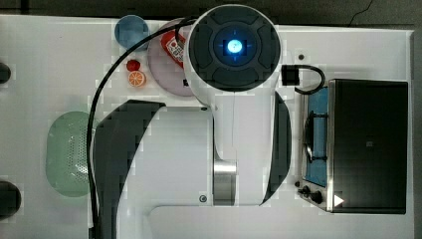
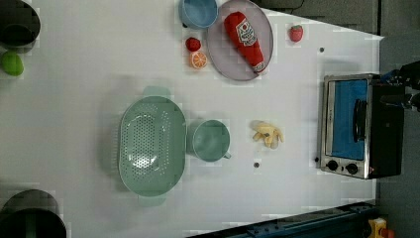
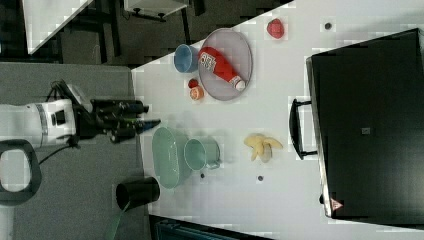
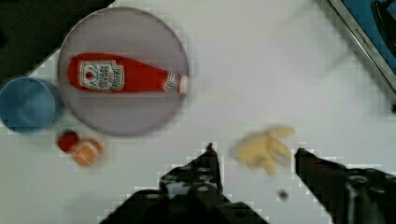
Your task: Pick Banana and place it in mug.
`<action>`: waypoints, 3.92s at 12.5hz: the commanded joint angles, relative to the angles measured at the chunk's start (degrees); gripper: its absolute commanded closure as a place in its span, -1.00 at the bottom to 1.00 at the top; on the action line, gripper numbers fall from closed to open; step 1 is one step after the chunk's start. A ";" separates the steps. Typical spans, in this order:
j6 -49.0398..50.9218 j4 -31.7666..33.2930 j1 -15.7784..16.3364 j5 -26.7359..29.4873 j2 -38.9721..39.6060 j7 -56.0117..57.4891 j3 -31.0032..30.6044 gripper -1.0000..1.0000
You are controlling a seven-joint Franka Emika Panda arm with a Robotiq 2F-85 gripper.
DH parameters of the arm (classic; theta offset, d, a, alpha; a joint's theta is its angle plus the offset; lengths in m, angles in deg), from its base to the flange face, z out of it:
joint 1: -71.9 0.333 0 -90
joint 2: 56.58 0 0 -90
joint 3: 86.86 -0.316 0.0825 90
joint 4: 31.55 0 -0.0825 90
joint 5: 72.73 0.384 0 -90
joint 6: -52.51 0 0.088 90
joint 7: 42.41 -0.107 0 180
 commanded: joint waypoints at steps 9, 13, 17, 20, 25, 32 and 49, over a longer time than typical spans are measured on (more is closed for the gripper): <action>-1.25 15.39 -1.95 0.93 -8.12 6.13 1.42 -1.00; -10.36 22.18 -1.89 0.92 -2.98 22.38 1.08 -1.00; -19.93 28.29 -1.93 0.92 2.82 37.82 0.93 -1.00; -31.33 32.09 -2.07 0.92 7.17 46.03 1.02 -1.00; -44.21 35.14 -2.09 0.91 15.67 59.48 1.18 -1.00; -54.04 35.42 -2.08 0.89 23.88 59.83 1.65 -1.00; -21.91 29.41 -1.83 0.93 -5.57 57.26 2.37 0.37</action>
